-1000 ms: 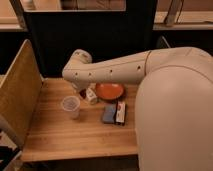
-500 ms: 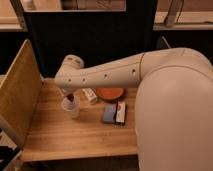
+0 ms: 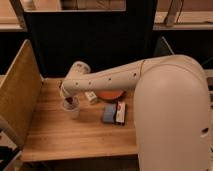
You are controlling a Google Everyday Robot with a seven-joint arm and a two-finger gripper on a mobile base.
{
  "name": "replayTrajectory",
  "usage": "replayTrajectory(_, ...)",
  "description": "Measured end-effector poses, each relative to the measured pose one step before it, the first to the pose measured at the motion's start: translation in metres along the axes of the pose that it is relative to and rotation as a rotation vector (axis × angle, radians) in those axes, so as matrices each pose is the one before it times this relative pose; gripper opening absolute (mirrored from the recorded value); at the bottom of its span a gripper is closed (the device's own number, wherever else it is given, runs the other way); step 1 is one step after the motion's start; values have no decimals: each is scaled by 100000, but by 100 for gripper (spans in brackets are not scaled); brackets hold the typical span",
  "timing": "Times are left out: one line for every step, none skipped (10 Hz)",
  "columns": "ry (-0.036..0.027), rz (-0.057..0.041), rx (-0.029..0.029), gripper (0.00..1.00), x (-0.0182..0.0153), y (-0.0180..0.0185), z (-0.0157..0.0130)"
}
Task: Place the pepper in the ceramic cup
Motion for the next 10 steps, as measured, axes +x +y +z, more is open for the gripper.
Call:
replayTrajectory(-1035, 172, -1149, 2, 51, -351, 518)
replayTrajectory(-76, 263, -1107, 5, 300, -231, 385)
replayTrajectory(-169, 109, -28, 5, -38, -72, -53)
replayTrajectory(66, -142, -108, 1, -18, 117, 55)
replayTrajectory(14, -46, -89, 1, -14, 71, 21)
replayTrajectory(-16, 12, 25, 6, -4, -16, -13)
replayTrajectory(11, 14, 7, 13, 8, -9, 2)
replayTrajectory(-9, -10, -8, 25, -7, 9, -2)
replayTrajectory(13, 16, 15, 36, 10, -13, 0)
replayTrajectory(3, -3, 1, 44, 3, -2, 3)
